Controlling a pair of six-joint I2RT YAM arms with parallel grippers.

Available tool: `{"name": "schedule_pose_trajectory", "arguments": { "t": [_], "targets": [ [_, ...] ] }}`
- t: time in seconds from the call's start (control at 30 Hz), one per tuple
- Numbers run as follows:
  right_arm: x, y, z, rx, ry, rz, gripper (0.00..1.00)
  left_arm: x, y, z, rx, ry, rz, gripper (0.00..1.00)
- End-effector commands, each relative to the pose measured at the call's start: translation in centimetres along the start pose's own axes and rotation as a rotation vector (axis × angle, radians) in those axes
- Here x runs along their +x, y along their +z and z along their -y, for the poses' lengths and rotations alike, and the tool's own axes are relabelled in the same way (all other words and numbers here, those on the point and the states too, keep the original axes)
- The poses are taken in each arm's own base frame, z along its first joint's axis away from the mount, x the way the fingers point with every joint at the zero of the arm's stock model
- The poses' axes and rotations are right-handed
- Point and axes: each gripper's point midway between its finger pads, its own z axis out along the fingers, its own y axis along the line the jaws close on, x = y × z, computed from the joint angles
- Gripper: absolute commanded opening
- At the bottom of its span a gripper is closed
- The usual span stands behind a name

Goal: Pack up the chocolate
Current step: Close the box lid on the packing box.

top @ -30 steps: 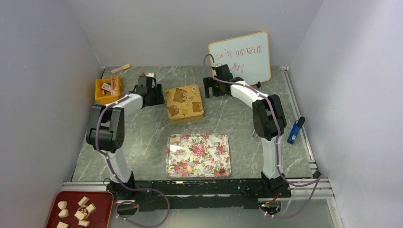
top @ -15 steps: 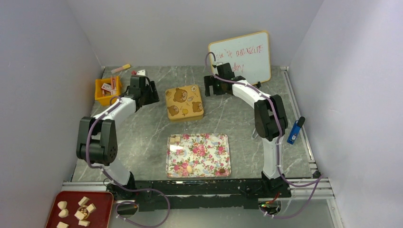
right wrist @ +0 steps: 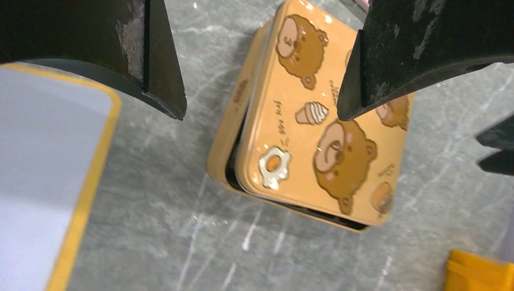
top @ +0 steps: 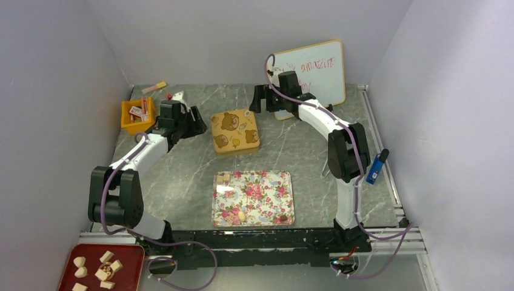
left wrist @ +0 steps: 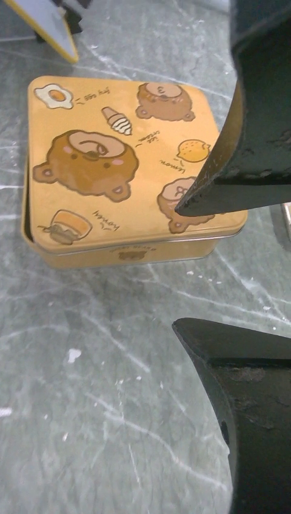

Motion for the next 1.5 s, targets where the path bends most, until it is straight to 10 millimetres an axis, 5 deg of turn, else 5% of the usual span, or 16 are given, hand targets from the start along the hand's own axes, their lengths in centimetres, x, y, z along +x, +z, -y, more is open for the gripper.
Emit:
{"name": "schedule_pose_trajectory", "arguments": {
  "t": [0.0, 0.83, 1.47],
  "targets": [
    [-3.4, 0.9, -2.4, -0.13, -0.011, 0.092, 1.0, -0.3, -0.9, 2.6, 0.146, -0.01, 0.013, 0.67],
    [0.3, 8.5, -0.4, -0.218, 0.048, -0.009, 1.0, 1.5, 2.5, 2.5, 0.187, -0.015, -0.029, 0.68],
    [2.6, 8.6, 0.1, -0.222, 0.085, -0.024, 1.0, 1.6, 2.8, 2.4, 0.186, -0.014, -0.036, 0.68]
  ]
}}
